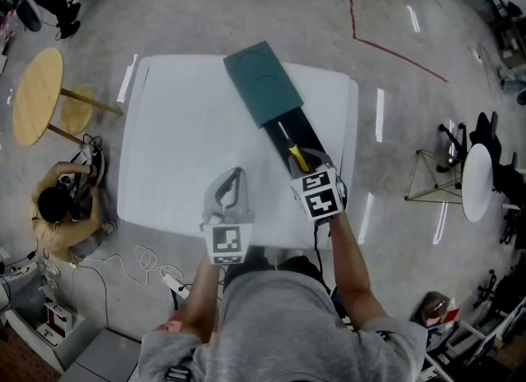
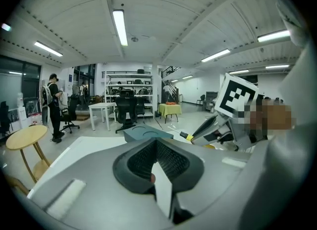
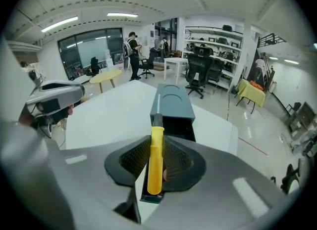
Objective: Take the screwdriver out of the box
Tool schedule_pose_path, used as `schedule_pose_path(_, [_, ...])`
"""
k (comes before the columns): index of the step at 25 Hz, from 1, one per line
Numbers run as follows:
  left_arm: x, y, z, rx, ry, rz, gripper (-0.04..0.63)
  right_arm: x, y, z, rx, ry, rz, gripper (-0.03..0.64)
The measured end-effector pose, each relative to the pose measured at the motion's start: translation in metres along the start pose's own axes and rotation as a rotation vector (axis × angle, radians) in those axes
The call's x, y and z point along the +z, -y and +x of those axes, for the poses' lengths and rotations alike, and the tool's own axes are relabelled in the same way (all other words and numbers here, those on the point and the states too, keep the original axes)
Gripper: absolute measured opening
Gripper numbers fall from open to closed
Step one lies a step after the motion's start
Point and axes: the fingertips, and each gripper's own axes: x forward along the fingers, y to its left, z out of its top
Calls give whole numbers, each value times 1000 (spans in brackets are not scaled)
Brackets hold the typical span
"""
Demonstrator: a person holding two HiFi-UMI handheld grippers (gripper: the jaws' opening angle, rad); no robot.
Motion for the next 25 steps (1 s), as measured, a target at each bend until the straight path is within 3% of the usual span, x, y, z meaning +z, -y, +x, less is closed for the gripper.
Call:
schedule_pose_path(10, [3, -28, -52, 146, 22, -27, 12, 37, -54, -13, 102, 91, -76, 80])
schedule_pose_path(25, [-38, -90, -130, 417, -13, -125, 12, 56, -167, 31, 314, 54, -264, 78])
